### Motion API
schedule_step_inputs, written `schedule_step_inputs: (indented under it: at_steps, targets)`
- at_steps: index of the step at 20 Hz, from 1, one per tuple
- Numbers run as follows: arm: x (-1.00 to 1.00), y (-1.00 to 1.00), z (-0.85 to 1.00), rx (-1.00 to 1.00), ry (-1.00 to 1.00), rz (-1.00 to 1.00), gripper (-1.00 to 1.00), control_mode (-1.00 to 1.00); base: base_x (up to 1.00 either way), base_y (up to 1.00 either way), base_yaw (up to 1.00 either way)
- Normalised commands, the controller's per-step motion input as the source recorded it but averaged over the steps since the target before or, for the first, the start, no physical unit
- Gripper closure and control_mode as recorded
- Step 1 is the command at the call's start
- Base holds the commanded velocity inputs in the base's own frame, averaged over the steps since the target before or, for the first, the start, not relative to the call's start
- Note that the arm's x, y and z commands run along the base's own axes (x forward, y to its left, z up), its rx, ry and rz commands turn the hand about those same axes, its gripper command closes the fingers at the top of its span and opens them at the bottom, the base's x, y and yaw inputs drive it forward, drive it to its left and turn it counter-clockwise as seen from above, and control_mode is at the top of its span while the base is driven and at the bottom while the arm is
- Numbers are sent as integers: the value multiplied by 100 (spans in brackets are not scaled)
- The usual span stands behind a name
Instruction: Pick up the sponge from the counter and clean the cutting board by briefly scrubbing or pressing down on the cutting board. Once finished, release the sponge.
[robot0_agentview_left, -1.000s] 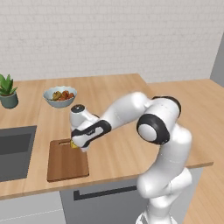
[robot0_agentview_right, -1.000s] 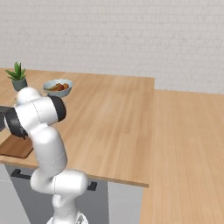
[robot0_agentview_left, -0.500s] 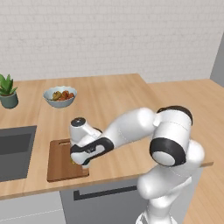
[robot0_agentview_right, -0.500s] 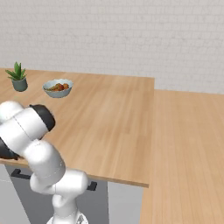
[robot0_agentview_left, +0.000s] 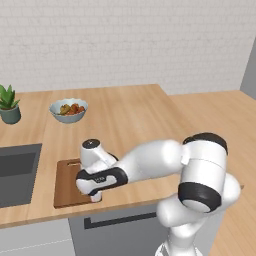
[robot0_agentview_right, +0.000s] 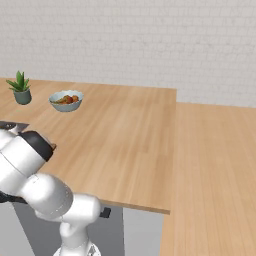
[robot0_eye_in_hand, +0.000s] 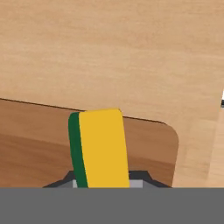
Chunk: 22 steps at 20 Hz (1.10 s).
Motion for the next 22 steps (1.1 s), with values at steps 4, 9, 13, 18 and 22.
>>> schedule_step_inputs:
  at_steps: [4, 9, 13, 18, 22]
  targets:
    - [26, 35, 12, 0, 2, -7, 100, -100, 0, 0, 0]
    - [73, 45, 0, 0, -3, -5, 100, -100, 0, 0, 0]
    - [89, 35, 0, -2, -7, -6, 100, -100, 0, 0, 0]
    - [87, 32, 0, -4, -7, -8, 100, -100, 0, 0, 0]
    - [57, 28, 4, -7, -4, -15, 100, -100, 0, 0, 0]
